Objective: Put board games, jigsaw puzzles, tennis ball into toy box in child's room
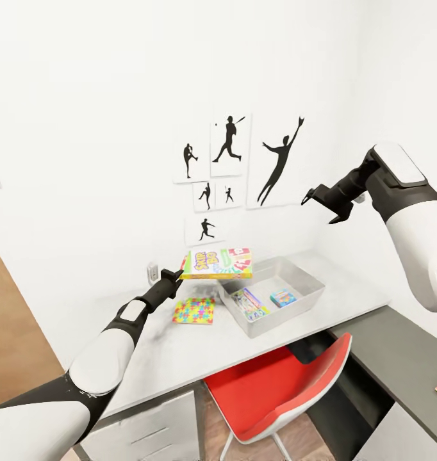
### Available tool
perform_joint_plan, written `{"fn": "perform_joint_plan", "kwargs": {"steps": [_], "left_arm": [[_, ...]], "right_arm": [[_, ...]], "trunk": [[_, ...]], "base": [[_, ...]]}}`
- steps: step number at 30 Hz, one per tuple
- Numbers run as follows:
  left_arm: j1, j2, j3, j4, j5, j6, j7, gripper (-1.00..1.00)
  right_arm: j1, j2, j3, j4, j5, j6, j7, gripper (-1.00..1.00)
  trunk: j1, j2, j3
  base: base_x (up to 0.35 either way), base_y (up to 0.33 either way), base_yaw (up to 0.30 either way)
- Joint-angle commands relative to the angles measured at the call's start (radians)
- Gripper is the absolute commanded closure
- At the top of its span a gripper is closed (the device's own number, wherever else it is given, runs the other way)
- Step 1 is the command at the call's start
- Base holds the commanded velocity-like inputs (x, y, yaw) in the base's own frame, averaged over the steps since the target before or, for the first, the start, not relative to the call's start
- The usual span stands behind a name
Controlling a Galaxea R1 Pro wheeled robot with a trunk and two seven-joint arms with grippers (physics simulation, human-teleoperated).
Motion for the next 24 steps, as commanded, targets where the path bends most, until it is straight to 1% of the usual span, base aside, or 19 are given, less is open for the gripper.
{"fn": "perform_joint_plan", "kwargs": {"steps": [1,6,13,24], "left_arm": [[-0.001,-0.001,0.005,-0.002,0.003,0.008,0.000,1.00],[-0.001,-0.001,0.006,-0.002,0.003,0.007,-0.001,1.00],[-0.001,-0.001,0.005,-0.002,0.003,0.009,0.000,1.00],[-0.009,-0.001,0.002,-0.001,0.003,0.008,0.006,1.00]], "right_arm": [[-0.001,-0.002,0.007,-0.001,-0.009,0.004,-0.007,-1.00],[0.000,-0.002,0.007,-0.001,-0.009,0.004,-0.007,-1.00],[0.003,-0.002,0.006,-0.001,-0.009,0.005,-0.007,-1.00],[0.006,-0.007,0.007,-0.001,-0.009,0.004,-0.007,-1.00]], "trunk": [[0.001,-0.002,-0.002],[0.001,-0.002,-0.002],[0.001,-0.002,-0.002],[0.001,-0.002,-0.002]], "base": [[-0.072,-0.241,0.000],[-0.025,-0.108,0.000],[-0.048,-0.177,0.000],[-0.004,-0.015,0.000]]}}
